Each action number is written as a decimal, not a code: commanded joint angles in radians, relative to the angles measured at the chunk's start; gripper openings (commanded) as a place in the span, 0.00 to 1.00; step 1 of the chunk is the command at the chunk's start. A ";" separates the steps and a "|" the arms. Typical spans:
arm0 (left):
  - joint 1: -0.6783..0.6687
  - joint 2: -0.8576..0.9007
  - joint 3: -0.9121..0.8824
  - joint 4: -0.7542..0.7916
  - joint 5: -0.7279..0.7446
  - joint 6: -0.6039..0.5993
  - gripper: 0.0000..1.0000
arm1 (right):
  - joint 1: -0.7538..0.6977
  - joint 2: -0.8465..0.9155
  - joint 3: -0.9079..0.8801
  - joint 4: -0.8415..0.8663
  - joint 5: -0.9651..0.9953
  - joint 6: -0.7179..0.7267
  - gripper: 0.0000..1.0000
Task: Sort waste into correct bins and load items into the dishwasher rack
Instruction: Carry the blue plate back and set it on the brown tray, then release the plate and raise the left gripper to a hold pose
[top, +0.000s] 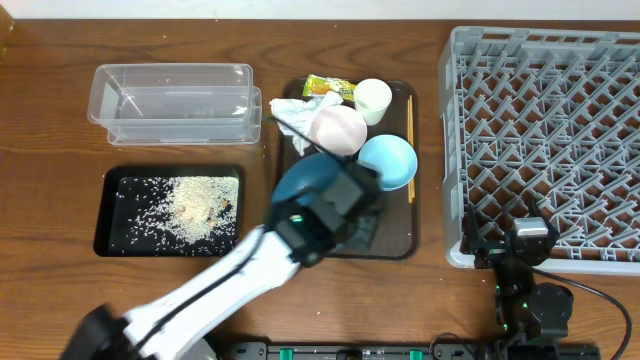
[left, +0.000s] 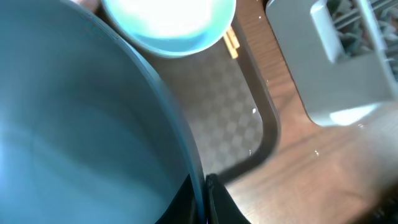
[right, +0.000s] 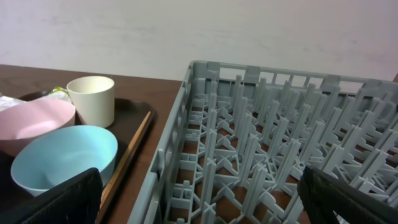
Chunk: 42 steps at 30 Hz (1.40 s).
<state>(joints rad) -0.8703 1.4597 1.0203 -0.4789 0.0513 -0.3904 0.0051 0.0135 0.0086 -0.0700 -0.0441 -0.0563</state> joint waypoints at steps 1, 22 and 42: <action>-0.028 0.084 0.008 0.041 -0.071 -0.011 0.07 | 0.008 -0.005 -0.003 -0.002 0.010 -0.008 0.99; -0.020 0.068 0.086 0.054 -0.103 0.042 0.58 | 0.008 -0.005 -0.003 -0.002 0.010 -0.009 0.99; 0.247 0.252 0.618 -0.425 -0.038 0.218 0.76 | 0.008 -0.005 -0.003 -0.002 0.010 -0.009 0.99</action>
<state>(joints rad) -0.6270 1.6711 1.6180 -0.8925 0.0044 -0.2371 0.0051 0.0135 0.0086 -0.0700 -0.0437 -0.0566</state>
